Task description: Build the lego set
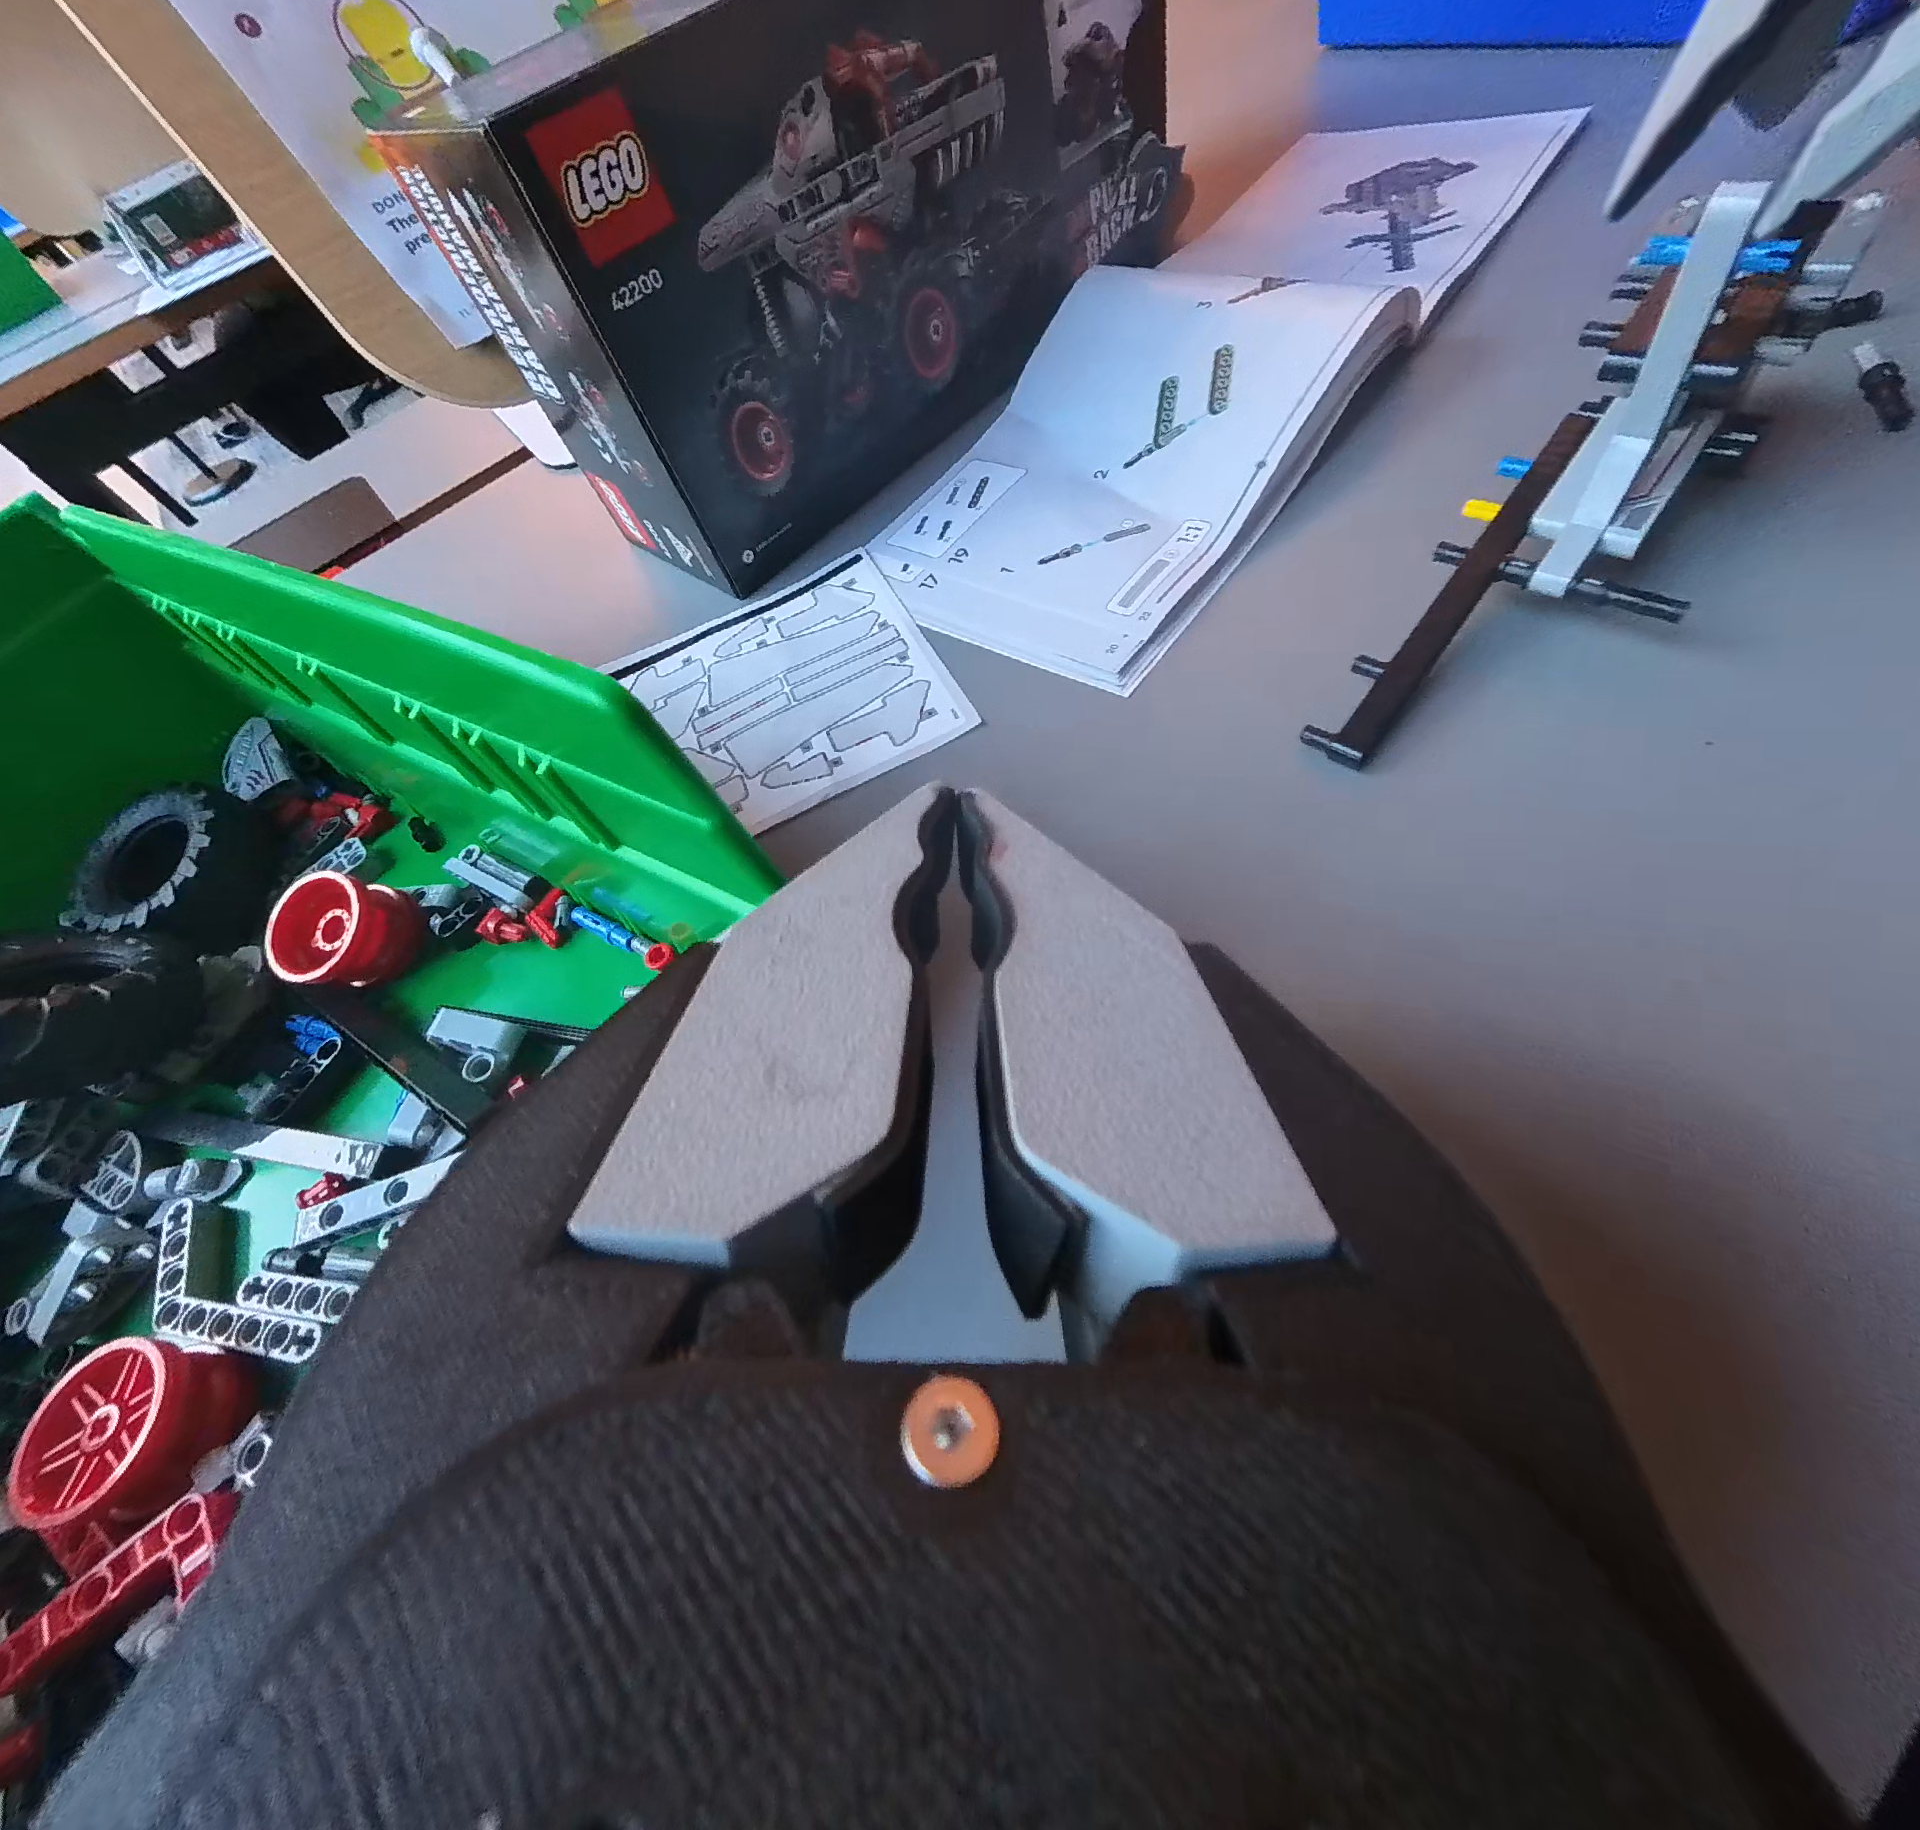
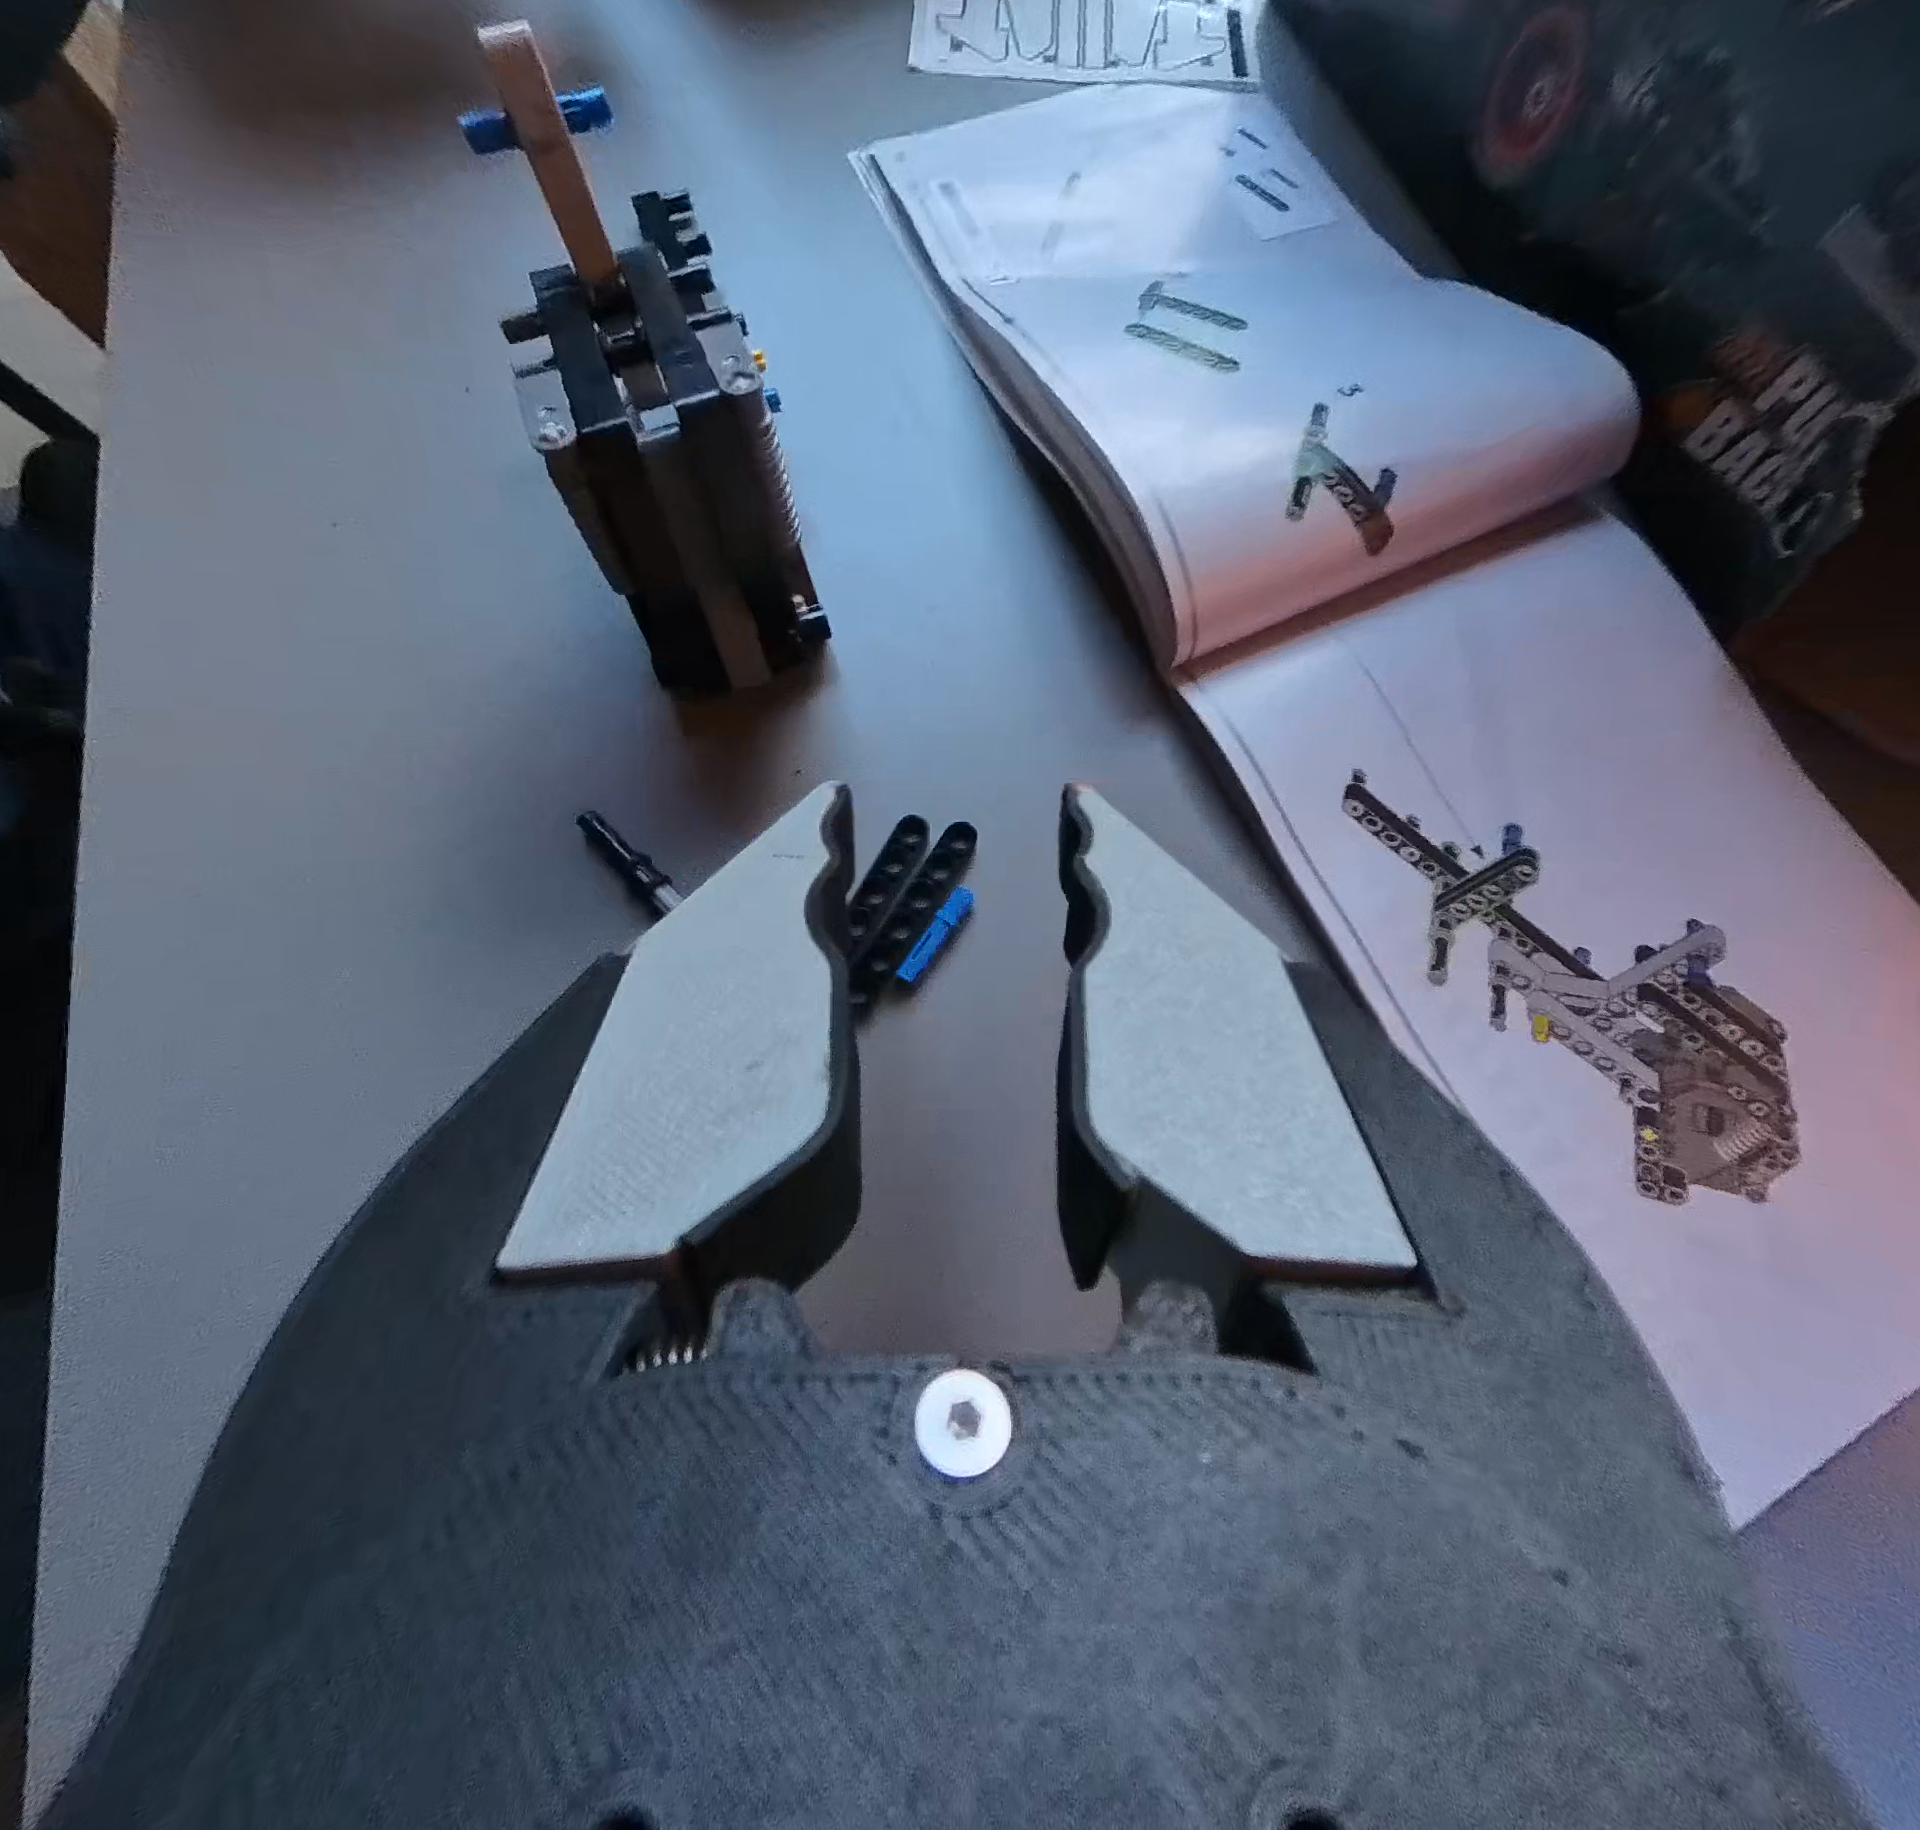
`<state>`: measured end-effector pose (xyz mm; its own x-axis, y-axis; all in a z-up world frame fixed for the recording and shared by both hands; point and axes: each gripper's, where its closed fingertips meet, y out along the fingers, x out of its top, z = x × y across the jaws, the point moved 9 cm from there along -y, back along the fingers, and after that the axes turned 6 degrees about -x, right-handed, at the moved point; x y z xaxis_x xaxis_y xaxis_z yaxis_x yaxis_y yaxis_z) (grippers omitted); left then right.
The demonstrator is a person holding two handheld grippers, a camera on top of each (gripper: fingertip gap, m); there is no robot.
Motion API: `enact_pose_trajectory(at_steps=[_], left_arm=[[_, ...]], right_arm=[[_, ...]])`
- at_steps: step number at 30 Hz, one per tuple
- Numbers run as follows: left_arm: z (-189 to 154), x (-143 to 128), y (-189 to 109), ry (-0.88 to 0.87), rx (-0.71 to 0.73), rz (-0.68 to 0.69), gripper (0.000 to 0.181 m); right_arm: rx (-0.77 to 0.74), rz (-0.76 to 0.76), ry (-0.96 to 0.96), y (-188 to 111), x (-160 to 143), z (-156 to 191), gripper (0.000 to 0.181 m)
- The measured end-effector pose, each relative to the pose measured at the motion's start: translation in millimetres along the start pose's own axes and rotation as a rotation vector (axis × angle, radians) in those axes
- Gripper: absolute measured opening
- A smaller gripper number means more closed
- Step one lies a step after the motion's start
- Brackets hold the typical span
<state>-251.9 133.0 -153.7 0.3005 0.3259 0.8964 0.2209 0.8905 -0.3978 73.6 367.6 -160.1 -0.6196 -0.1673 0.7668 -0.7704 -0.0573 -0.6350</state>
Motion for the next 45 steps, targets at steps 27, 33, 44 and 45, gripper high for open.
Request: enact_pose_trajectory(at_steps=[27,33,44,45], left_arm=[[5,0,0,-0.051,-0.042,-0.001,0.008],[4,-1,1,-0.046,-0.046,0.007,0.012],[5,-1,1,-0.052,-0.041,0.007,0.025],[4,-1,1,-0.050,-0.041,0.007,0.025]], right_arm=[[-0.250,-0.146,-0.016,-6,3,-22,0.000],[-0.287,-0.153,-0.017,-7,3,-26,0.000],[-0.336,-0.153,-0.026,-8,2,-30,0.000],[-0.340,-0.151,-0.025,-8,1,-30,0.000]])
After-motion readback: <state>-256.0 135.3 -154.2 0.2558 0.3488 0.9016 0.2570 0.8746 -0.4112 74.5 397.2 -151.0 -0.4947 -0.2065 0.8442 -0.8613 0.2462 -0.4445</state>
